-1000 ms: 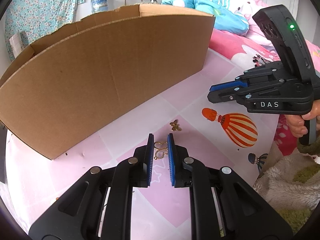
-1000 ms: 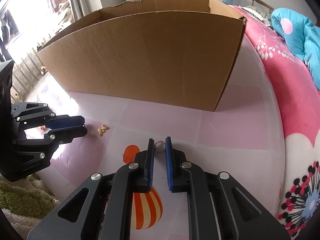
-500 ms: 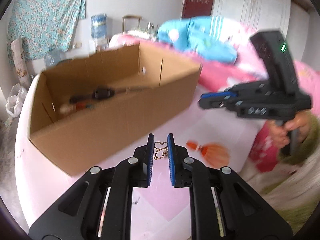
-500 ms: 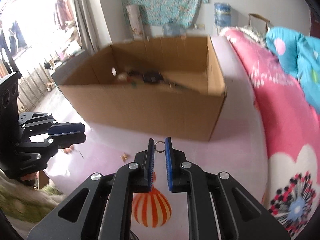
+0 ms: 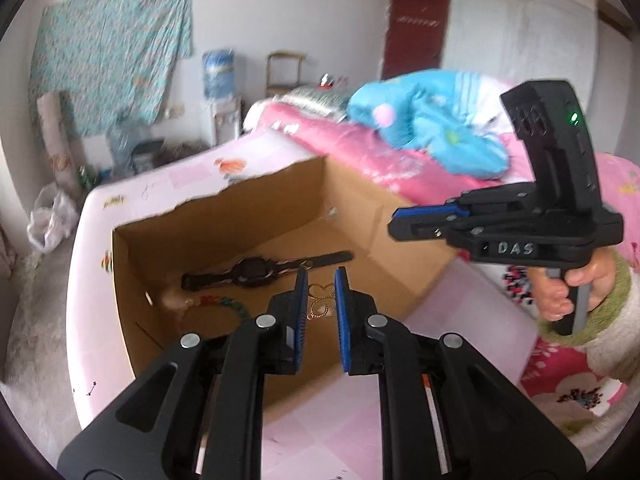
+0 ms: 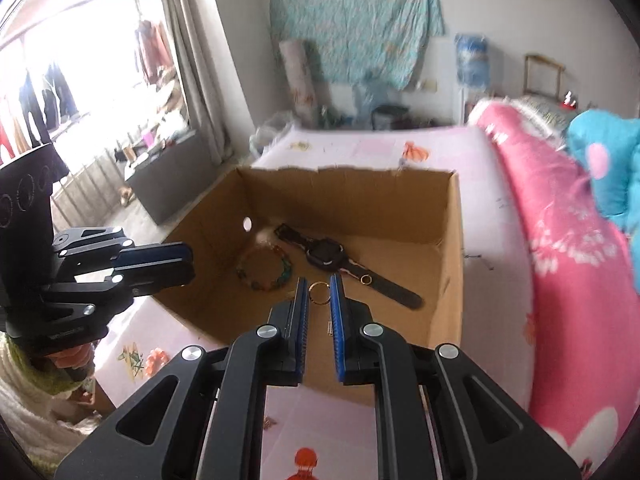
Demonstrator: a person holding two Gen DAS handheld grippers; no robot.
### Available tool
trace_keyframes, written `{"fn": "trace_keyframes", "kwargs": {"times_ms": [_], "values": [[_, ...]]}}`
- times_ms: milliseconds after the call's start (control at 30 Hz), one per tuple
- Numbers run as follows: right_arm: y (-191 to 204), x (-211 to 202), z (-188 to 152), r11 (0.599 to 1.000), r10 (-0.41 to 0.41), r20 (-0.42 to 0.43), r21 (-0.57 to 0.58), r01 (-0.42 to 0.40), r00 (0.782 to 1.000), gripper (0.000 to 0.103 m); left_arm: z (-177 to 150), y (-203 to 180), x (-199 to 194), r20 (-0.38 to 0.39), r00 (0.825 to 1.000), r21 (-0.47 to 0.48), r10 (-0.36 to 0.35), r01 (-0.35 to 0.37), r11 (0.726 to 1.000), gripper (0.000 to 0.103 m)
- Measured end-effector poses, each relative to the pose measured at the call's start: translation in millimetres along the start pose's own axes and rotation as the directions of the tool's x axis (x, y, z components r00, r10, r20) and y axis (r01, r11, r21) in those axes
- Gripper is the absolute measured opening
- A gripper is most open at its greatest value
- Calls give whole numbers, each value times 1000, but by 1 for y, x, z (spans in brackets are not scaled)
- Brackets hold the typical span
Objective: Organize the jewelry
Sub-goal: 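Carry the charm and ring over the box and open both grippers, then withdraw both grippers toward the peach-pink bracelet and gold butterfly charm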
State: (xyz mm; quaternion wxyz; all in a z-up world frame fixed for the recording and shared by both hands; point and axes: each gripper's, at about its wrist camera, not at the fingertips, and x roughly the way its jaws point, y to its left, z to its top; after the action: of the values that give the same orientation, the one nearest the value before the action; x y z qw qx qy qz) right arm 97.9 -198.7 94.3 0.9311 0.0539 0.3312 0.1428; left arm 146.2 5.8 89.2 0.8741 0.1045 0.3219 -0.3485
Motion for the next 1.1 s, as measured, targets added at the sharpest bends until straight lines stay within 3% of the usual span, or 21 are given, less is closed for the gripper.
{"fn": "trace_keyframes", "kwargs": {"times_ms": [167,233,433,667,900,1100], "values": [[-18,46,25,996,56,-156,74,-45,986,11,2,30,44,-168,986,-90,-8,-7,996,12],[-26,67,32,992,89,-227,110,-65,970,11,-2,39,55,-213,977,-113,-6,-18,993,12],[-36,98,36,984,123,-318,163,-73,940,11,-13,52,71,-287,957,-186,-36,-19,982,13],[-33,114,41,984,125,-370,163,-68,921,11,-13,56,65,-275,961,-197,-17,-39,980,19],[-34,127,43,984,113,-435,170,-42,893,11,-9,54,24,-149,989,-205,12,-43,978,25],[-37,132,46,987,91,-434,158,-23,896,12,-21,52,-12,-70,997,-242,33,-49,969,26]]}}
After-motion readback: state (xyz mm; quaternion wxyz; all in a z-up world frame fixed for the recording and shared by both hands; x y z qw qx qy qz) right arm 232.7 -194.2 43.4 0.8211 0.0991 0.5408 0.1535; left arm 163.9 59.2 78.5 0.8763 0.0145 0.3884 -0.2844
